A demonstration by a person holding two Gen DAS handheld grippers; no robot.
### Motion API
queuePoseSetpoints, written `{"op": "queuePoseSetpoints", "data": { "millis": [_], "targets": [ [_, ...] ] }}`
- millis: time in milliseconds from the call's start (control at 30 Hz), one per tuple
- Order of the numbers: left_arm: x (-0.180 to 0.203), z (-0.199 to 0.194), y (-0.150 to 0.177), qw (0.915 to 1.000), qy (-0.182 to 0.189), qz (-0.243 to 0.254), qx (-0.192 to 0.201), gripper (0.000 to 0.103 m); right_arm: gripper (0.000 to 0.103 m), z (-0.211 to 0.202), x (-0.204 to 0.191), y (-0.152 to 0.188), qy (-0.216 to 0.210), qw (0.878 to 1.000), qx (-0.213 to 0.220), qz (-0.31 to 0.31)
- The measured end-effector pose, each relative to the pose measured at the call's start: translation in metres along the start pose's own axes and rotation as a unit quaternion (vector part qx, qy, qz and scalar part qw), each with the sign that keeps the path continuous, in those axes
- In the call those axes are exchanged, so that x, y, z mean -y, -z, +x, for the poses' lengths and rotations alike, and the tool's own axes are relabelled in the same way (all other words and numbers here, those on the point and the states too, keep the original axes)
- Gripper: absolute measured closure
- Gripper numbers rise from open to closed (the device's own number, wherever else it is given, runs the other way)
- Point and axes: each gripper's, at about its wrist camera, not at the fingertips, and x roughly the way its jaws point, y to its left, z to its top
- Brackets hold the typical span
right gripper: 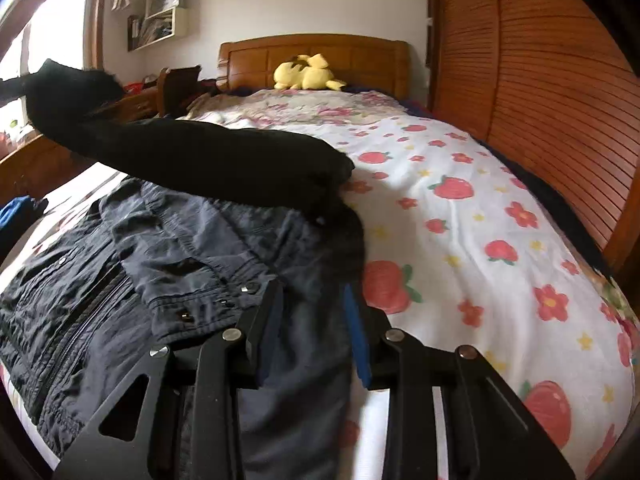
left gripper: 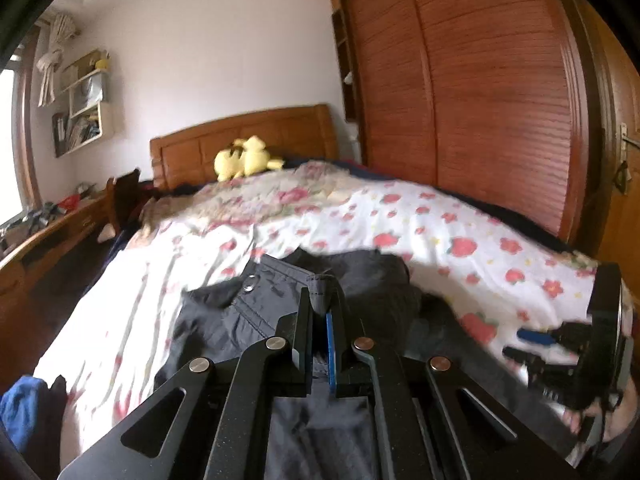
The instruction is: Fold large clothes
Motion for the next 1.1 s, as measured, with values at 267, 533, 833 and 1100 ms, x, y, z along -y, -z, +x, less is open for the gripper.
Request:
{"op": "queuePoseSetpoints", "data": {
  "millis": [267,533,833,1100],
  "targets": [
    [-0.018,0.003,0.087,0.9936,0.034,-0.044,-0.099,0.094,0.070,0.010,-0.018,0.002,-0.007,1.000,-0.011,-0.021],
    [-0.037,-0.022,0.130,0.9879,0.072,-0.075,-0.116,0.086,0.070,0.014,-0.017,0.001,-0.008,1.000,-0.017,-0.020],
    [-0.085,-0.057,0.135,0.9879,0.070,-0.088,-0.107,0.074,0.070,0.016,-0.025,0.002,-0.007,0.999,-0.019,-0.032],
    [-0.110,-0.086,0.150,0.9895,0.022,-0.089,-0.112,0.058,0.070,0.007,-0.041,0.003,-0.039,0.999,-0.017,-0.034]
  ]
}}
